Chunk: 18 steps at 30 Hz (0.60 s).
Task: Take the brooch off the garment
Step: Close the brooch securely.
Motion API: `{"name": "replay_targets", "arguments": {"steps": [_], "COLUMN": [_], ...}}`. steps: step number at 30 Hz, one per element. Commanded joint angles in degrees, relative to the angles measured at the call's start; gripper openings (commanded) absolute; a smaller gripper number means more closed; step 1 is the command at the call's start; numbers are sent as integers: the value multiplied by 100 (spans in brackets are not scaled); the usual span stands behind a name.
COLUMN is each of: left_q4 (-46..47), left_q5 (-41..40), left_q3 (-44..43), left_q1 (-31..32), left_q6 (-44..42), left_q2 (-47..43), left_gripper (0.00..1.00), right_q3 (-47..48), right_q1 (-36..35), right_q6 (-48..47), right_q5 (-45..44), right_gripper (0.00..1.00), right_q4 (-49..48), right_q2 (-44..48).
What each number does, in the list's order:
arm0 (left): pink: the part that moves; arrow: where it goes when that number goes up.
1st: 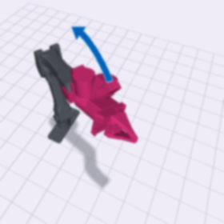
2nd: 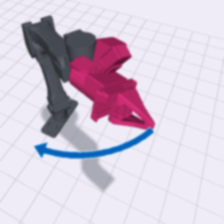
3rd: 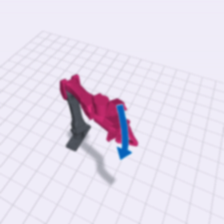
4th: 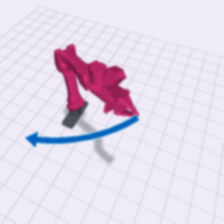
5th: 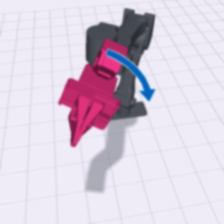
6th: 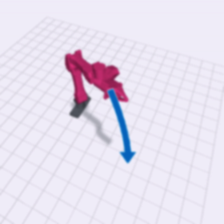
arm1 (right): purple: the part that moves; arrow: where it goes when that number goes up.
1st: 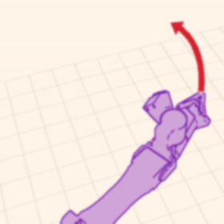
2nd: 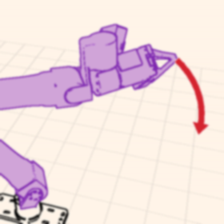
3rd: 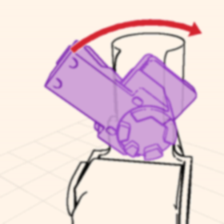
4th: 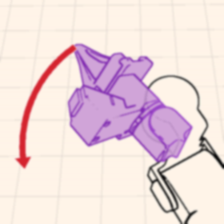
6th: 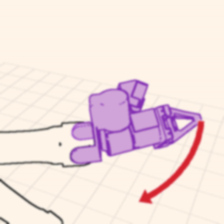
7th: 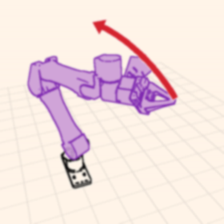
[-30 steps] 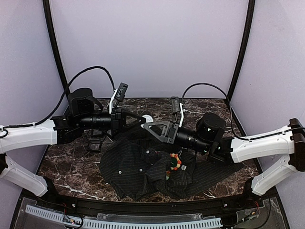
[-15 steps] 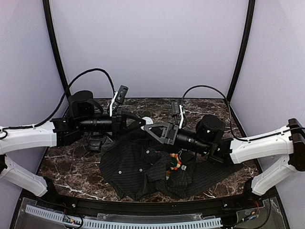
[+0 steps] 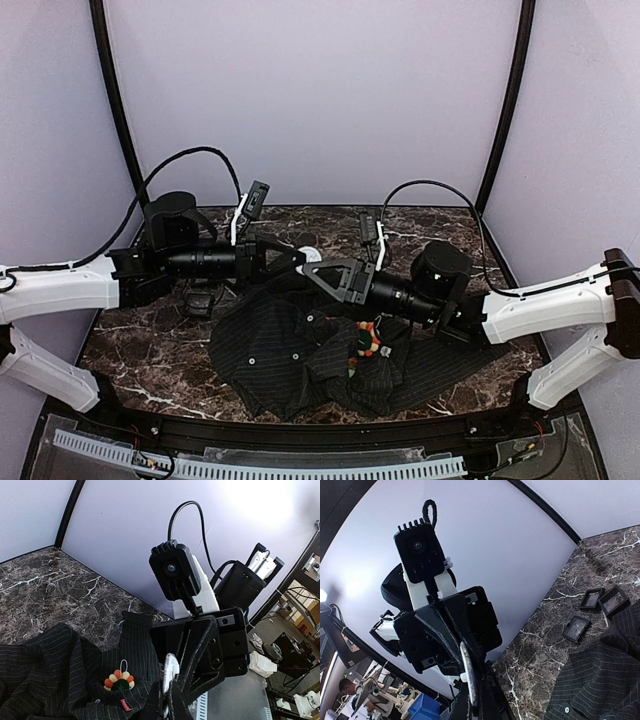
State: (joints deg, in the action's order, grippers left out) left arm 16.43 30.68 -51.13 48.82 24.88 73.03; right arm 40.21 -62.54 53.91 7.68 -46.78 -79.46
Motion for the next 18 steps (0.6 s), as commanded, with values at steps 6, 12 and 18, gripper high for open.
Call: {"name": "replay_targets", "arguments": {"steps": [6,12,18], "left_q4": [231,303,331], "left_q5": [-683,-755,-857], "left_q3": [176,237,290], "left_q1": [-487,-562,-605], "left_q6": [31,130,169], "left_q2": [-782,-828,-885], "left_gripper": [1,1,1], "right_q3": [-294,-272,-272], "right_q1": [461,461,455], "right_q6": [204,206,228], "right_q5": [-1006,-990,-985], "right_gripper": [0,2,3], "right_q4": [380,398,416], "right_q2": [118,104,96]}}
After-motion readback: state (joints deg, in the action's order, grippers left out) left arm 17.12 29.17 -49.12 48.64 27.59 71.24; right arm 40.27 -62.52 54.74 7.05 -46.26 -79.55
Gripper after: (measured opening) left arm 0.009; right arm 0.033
